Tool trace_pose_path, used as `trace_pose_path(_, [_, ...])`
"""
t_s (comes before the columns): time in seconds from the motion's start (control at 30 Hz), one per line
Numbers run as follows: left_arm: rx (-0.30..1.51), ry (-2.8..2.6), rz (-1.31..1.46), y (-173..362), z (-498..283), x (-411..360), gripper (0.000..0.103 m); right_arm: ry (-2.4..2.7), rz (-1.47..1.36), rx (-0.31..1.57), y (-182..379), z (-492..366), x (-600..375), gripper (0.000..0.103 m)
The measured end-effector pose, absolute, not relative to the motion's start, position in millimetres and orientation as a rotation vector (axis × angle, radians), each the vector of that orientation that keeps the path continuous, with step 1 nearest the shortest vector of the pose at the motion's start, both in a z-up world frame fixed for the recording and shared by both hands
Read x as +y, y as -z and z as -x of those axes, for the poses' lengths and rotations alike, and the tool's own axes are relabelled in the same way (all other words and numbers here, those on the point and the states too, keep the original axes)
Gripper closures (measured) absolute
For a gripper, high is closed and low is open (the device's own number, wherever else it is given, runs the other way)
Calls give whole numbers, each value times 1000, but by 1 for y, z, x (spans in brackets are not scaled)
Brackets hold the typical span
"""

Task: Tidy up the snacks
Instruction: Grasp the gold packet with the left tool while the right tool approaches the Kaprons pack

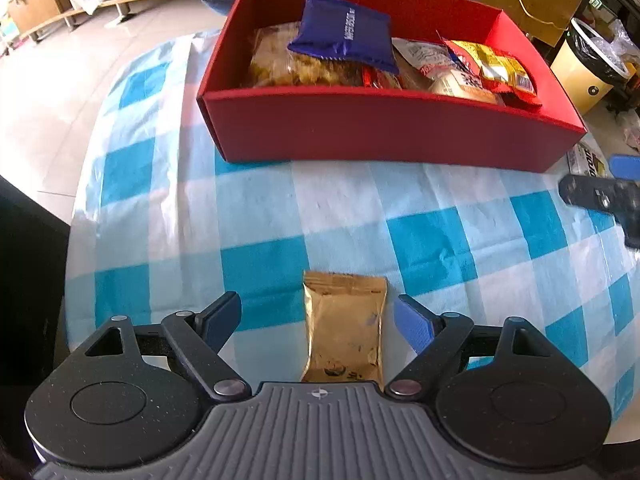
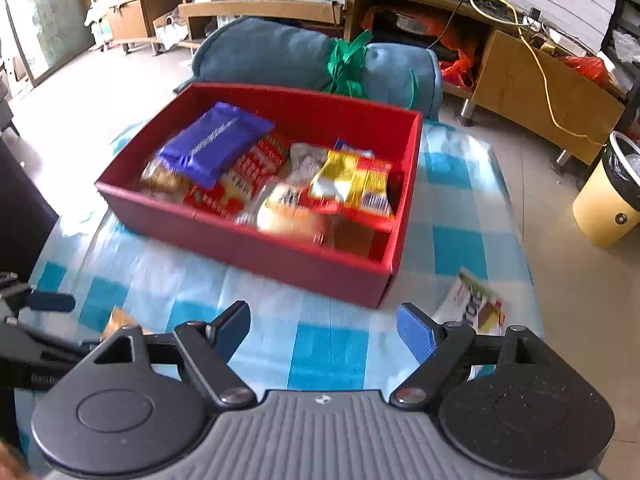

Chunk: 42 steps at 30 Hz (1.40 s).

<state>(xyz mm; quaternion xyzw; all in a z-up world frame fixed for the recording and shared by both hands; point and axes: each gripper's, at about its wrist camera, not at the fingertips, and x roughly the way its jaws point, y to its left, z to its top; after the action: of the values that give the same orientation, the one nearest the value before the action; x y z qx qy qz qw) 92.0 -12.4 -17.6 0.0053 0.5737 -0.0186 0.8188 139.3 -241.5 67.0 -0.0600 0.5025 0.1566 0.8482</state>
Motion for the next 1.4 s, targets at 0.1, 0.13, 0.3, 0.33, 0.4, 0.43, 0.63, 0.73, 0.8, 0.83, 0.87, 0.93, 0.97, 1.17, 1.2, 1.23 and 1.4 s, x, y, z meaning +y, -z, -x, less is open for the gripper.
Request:
trace_pose_path(0.1, [1240,60,11,22,-90,-15,15,-296,93,1077,-64,-136,-257,29])
trace_pose_path(0.13, [1247,62,13,24,-90,-17,15,-274,82,1082,-63,-137,-264,29])
trace_pose_path(0.3, [1286,35,16,38,-89,-23,20,-168,4,1106,-57,-153,-304,29])
trace_pose_path(0.33, [1283,29,3,38,-88,-25,22,-149,-5,1111,-56,-157,-311,29])
trace_pose_path(0.4, [1278,26,-4,38,-88,-27,26,-115,-23,1126,-52,-164,-324,29])
trace_pose_path(0.43, [1275,26,-7,37,-87,-29,30,-107,-25,1135,-49,-167,-328,29])
trace_pose_path(0.63, [1259,58,-39,33,-83,-40,47,-119,26,1170,-39,-198,-342,28])
trace_pose_path(0.73, [1252,64,-49,33,-82,-44,48,-96,-79,1202,-28,-212,-353,28])
trace_pose_path(0.8, [1250,68,-47,35,-84,-47,48,-104,-111,1229,-19,-217,-350,28])
trace_pose_path(0.83, [1251,72,-47,35,-84,-49,48,-93,-102,1236,-16,-218,-347,28])
trace_pose_path(0.87, [1251,78,-48,35,-85,-50,48,-68,-86,1236,-12,-220,-344,28])
trace_pose_path(0.93, [1251,86,-51,35,-86,-51,48,-45,-99,1237,-6,-223,-343,28])
trace_pose_path(0.97, [1251,89,-51,35,-86,-51,48,-39,-117,1242,-3,-224,-343,28])
trace_pose_path(1.17, [1254,104,-33,36,-87,-47,48,-7,-78,1261,10,-224,-339,30])
trace_pose_path(1.2, [1252,102,-29,36,-87,-46,47,-15,-70,1258,9,-220,-338,35])
trace_pose_path(1.23, [1253,104,-25,36,-88,-46,47,-27,-62,1254,7,-216,-337,39])
trace_pose_path(1.4, [1257,112,-23,35,-85,-42,47,-79,16,1261,1,-190,-328,51])
